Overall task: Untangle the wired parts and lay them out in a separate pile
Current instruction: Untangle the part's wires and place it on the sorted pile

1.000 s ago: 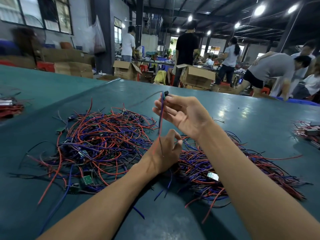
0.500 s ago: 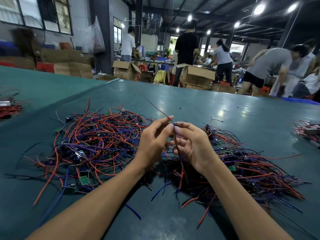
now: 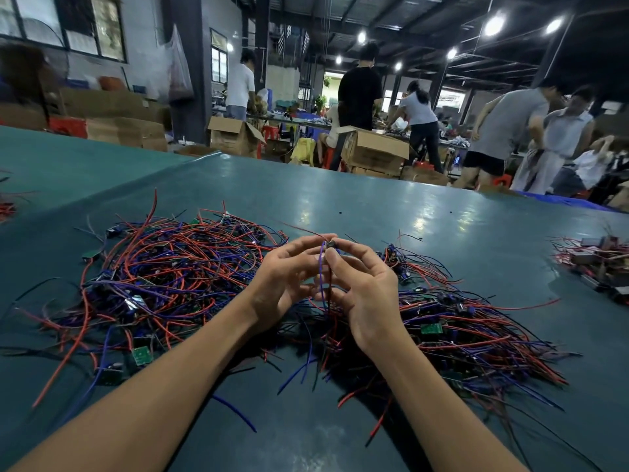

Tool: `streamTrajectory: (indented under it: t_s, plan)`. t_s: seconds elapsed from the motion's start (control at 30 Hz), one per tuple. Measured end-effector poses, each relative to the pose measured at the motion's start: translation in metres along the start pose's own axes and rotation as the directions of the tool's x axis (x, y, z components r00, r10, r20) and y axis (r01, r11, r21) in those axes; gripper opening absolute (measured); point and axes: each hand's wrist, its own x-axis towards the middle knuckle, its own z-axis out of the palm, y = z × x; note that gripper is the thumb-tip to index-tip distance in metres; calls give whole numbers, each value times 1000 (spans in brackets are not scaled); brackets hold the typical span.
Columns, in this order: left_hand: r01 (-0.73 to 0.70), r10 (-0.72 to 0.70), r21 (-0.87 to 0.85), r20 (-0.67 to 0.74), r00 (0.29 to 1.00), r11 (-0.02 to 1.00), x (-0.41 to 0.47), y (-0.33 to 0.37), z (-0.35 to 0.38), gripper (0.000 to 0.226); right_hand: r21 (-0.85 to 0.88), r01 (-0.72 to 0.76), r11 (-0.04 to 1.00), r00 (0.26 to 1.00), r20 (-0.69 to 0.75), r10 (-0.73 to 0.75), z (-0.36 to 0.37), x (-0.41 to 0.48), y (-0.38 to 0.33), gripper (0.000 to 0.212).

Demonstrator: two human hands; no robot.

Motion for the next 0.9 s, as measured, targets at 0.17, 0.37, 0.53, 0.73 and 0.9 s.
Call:
streamTrajectory:
  t_s: [0.17, 0.37, 0.53, 0.73, 0.9]
  plan:
    - [-1, 1, 10, -23, 1000, 1000, 2, -5, -2, 37, -98, 71, 993, 997, -29, -74, -3, 2, 5, 17]
    - [8, -8, 9, -35, 999, 1000, 1, -2, -1, 36, -215, 168, 962, 984, -23, -177, -1, 1, 7, 22]
    - [3, -2, 11, -99, 995, 1000, 2, -2, -4, 34, -280, 217, 935, 973, -10, -229, 1, 0, 9, 23]
    - [-44, 27, -105, -159, 987, 994, 4, -4, -4, 23, -192, 149, 970, 989, 41, -143, -1, 1, 8, 20]
    - [-32, 4, -128, -212, 977, 991, 6, -4, -4, 24, -205, 129, 970, 990, 90, -113, 0, 0, 6, 18]
